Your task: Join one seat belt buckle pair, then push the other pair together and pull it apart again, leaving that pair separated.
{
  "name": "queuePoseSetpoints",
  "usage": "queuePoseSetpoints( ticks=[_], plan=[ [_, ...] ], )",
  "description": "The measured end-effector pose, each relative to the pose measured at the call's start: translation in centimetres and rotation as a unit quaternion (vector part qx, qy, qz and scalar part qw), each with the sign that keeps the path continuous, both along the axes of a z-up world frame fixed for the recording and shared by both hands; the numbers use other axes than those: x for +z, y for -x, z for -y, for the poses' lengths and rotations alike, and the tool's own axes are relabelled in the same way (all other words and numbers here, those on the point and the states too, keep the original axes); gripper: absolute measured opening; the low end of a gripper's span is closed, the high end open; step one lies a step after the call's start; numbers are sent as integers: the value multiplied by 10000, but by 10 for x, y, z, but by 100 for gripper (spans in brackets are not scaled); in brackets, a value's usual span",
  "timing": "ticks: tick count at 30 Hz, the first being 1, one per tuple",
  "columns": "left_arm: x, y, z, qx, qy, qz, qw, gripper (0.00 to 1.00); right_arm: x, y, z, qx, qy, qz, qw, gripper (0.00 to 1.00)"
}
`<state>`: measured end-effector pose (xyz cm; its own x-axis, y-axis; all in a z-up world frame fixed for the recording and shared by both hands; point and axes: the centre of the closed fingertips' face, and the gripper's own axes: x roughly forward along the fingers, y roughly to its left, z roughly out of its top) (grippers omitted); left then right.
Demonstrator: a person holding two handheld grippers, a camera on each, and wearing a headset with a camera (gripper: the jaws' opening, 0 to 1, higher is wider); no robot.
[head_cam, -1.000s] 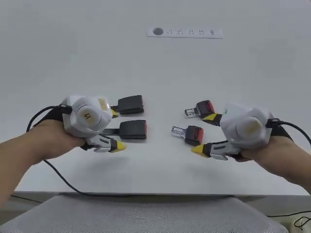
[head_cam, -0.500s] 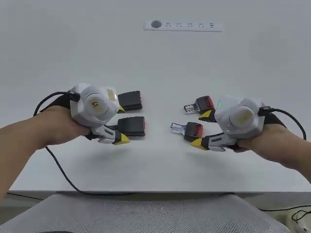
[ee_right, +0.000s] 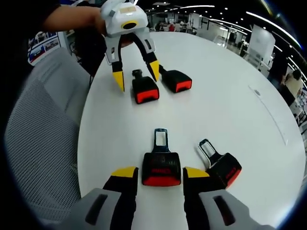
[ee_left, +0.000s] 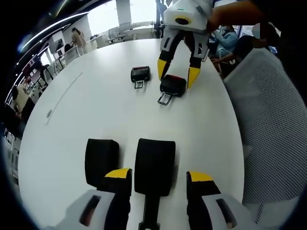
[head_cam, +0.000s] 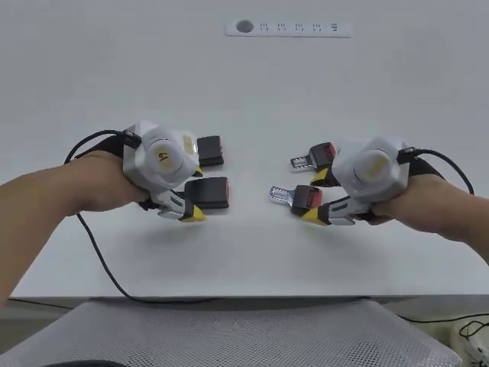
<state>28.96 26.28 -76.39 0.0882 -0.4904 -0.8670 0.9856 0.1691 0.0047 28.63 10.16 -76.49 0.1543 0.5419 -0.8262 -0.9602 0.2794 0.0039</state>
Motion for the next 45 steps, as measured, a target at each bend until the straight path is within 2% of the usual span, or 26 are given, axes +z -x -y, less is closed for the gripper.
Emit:
queuePoseSetpoints(
  ticks=[6, 13, 15, 20, 22, 23, 30, 32, 37, 45],
  plan=[
    [-6, -1, 1, -58, -74, -64, 9999, 42, -7, 3, 3, 197, 118, -107, 9997, 32],
    [-18, -4, -4, -277, -345, 50, 9990, 38, -10, 5, 3, 515, 217, -193, 9982, 32],
    [-17, -3, -4, -248, -344, 17, 9991, 37, -13, 4, 4, 510, 258, -272, 9980, 33],
    [-14, 0, -2, -379, -289, 35, 9989, 36, -15, 3, 5, 871, 363, -118, 9955, 33],
    [-13, 2, -1, -420, -279, -3, 9987, 35, -18, 3, 5, 1105, 488, 20, 9927, 33],
    [-13, 2, 0, -435, -284, 8, 9986, 34, -19, 4, 4, 1048, 459, -34, 9934, 33],
    [-11, 4, 0, -494, -284, 75, 9983, 34, -16, 5, -1, 1073, 427, -18, 9933, 33],
    [-12, 2, -2, -292, -261, 44, 9992, 34, -16, 3, -2, 1057, 409, -16, 9936, 32],
    [-13, 1, -3, -214, -297, 61, 9993, 34, -16, 4, -4, 1189, 431, -23, 9920, 32],
    [-14, 1, -3, -347, -236, 83, 9991, 34, -16, 1, -5, 1208, 450, -51, 9916, 32]
  ],
)
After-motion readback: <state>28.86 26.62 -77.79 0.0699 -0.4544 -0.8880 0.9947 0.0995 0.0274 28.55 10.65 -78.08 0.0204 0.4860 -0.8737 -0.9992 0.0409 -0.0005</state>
